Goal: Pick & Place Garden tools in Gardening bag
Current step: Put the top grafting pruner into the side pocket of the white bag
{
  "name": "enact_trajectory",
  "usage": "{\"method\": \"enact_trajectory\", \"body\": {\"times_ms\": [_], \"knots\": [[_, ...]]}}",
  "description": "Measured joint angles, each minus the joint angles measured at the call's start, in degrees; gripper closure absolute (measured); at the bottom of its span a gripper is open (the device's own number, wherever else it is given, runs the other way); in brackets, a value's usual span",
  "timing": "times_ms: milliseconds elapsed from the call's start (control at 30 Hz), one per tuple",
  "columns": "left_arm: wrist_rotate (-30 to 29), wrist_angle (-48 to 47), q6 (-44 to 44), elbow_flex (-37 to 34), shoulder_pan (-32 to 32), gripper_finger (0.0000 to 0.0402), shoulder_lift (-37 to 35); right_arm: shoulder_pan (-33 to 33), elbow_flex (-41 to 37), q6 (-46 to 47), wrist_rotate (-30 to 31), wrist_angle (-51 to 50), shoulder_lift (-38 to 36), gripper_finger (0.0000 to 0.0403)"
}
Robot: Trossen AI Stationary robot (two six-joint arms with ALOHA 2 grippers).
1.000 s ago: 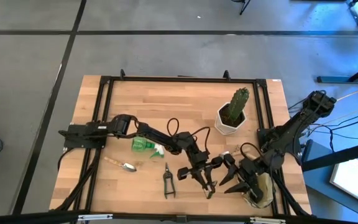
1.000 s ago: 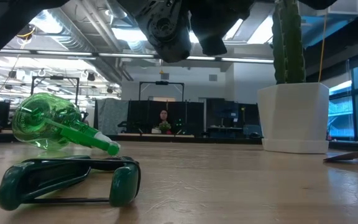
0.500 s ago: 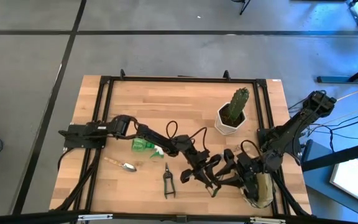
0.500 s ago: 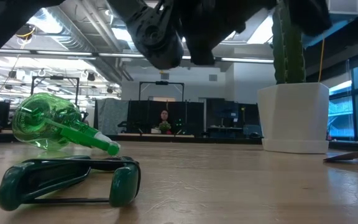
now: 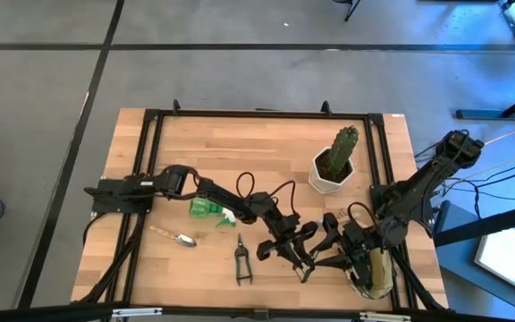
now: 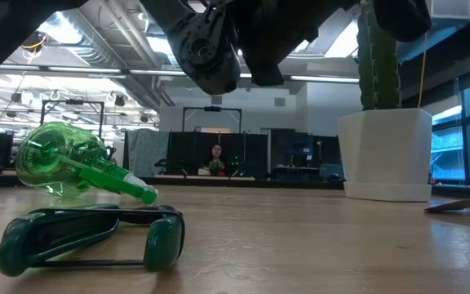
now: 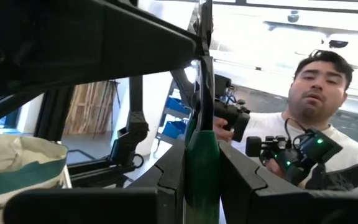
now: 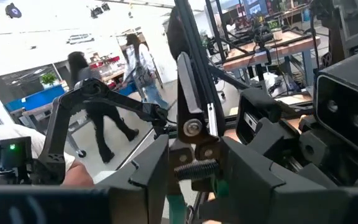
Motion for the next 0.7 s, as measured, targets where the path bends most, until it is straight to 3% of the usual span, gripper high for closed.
{"method": "enact_trajectory", "body": {"times_ms": [300, 467, 700], "knots": [[0.80, 4.34, -3.99, 0.13, -0.27, 0.0343, -0.33, 0.14, -0.15, -0.60, 0.02, -0.41, 0.13, 0.0219], [0.62, 7.30, -8.04, 0.13, -0.27, 0.0343, -0.33, 1.60, -0.15, -1.15, 3.09, -1.35, 0.13, 0.0195], [0.32, 7.86, -9.72, 0.13, 0.32, 0.0343, -0.33, 3.64, -0.15, -1.12, 4.04, -1.40, 0.13, 0.0183]]}}
